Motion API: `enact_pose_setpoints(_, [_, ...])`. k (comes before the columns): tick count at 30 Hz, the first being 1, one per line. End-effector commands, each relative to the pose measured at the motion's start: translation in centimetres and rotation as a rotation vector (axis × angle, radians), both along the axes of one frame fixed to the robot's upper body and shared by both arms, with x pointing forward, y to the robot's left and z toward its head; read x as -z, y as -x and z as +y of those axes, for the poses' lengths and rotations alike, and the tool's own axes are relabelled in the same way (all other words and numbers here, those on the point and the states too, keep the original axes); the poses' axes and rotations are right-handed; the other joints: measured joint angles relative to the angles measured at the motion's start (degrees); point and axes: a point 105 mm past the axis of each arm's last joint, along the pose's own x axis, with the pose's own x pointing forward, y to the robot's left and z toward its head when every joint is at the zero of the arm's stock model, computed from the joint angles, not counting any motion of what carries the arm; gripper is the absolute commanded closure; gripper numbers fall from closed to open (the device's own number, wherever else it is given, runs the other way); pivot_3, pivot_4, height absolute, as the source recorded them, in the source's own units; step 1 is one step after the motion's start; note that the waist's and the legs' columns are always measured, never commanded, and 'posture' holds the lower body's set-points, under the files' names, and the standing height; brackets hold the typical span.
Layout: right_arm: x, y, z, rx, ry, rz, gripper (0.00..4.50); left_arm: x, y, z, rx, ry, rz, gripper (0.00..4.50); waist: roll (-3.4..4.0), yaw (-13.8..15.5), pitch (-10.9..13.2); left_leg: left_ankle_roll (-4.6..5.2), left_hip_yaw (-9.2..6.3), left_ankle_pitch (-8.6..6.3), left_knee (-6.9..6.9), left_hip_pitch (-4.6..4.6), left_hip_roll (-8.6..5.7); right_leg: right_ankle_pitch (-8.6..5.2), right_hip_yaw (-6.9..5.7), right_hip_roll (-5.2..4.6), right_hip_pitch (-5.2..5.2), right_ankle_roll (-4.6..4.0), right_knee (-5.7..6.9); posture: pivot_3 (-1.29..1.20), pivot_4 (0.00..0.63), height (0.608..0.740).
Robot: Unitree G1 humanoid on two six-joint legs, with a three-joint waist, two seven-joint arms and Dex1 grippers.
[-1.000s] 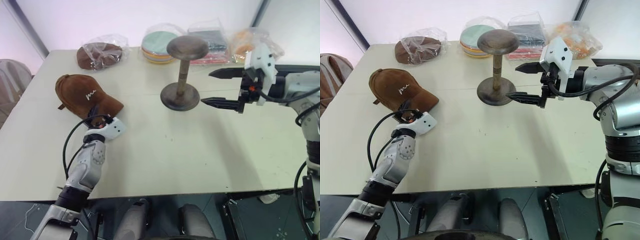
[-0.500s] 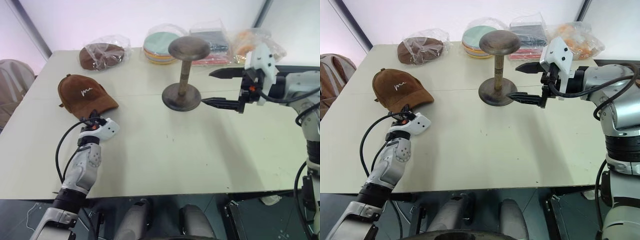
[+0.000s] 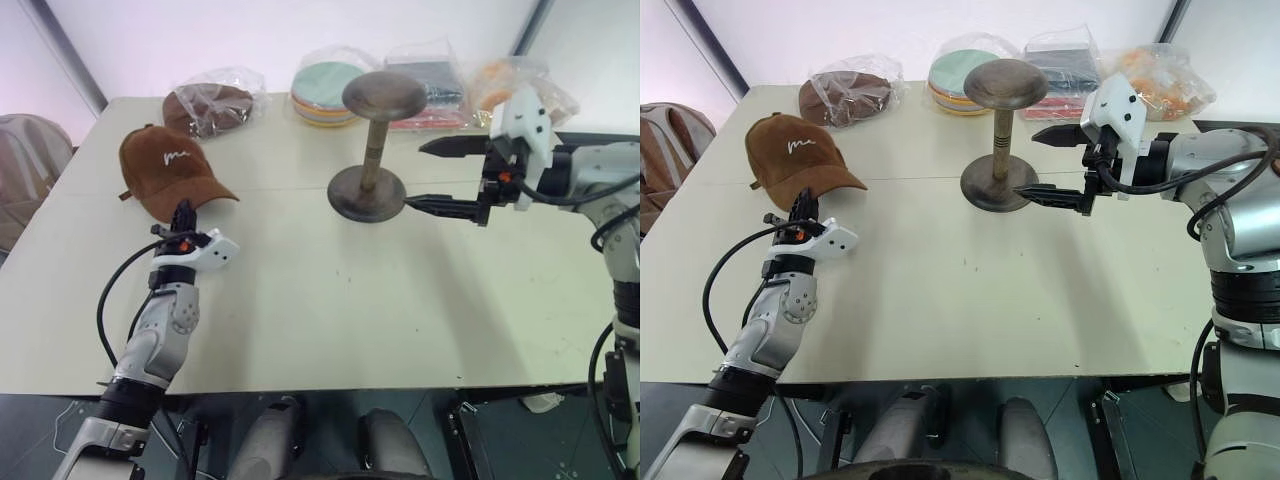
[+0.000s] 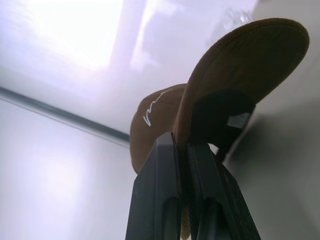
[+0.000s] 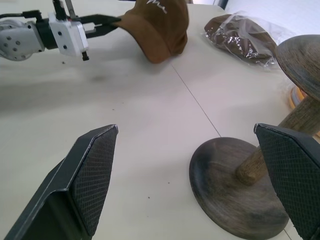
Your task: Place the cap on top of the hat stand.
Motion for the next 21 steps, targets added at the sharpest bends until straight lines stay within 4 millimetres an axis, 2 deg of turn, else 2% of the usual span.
enact_pose_setpoints(1, [-1.9, 0.3, 0.0, -0.005, -0.001, -0.079, 0.0, -4.2, 0.5, -0.6, 0.028, -0.02, -0.161, 4.47, 0.0, 0.2, 0.0, 0.0, 0.0, 0.0, 0.01, -0.01, 0.0, 0.0, 0.0, 0.0, 0.0, 0.0, 0.0, 0.0, 0.15, 0.74])
enact_pose_setpoints(7, [-2.3, 0.1, -0.5, 0.018, 0.002, -0.096, 0.0, -8.3, 0.5, -2.8, 0.106, -0.037, -0.284, 4.47, -0.05, 0.2, 0.0, 0.0, -0.01, 0.0, 0.05, -0.03, -0.01, 0.0, -0.03, 0.01, 0.01, 0.01, -0.01, 0.0, 0.15, 0.74])
enact_pose_setpoints(13, [-2.6, -0.1, -1.6, 0.063, 0.006, -0.113, 0.0, -12.3, 0.3, -6.3, 0.233, -0.047, -0.398, 4.47, -0.17, 0.2, 0.1, 0.0, 0.0, 0.0, 0.08, -0.06, -0.02, 0.01, -0.06, 0.01, 0.01, 0.01, -0.01, 0.0, 0.15, 0.74])
enact_pose_setpoints(17, [-2.8, -0.3, -2.8, 0.106, 0.011, -0.127, 0.0, -14.1, 0.1, -9.2, 0.351, -0.026, -0.449, 4.47, -0.21, 0.2, 0.1, 0.01, 0.0, 0.0, 0.1, -0.06, -0.03, 0.01, -0.08, 0.02, 0.03, 0.01, -0.01, 0.0, 0.15, 0.74])
enact_pose_setpoints(21, [-3.0, -0.5, -4.1, 0.158, 0.015, -0.14, 0.0, -14.8, 0.1, -12.6, 0.481, -0.006, -0.474, 4.47, -0.25, 0.2, 0.1, 0.01, 0.01, 0.0, 0.12, -0.06, -0.03, 0.01, -0.11, 0.03, 0.04, 0.02, -0.01, 0.0, 0.15, 0.74])
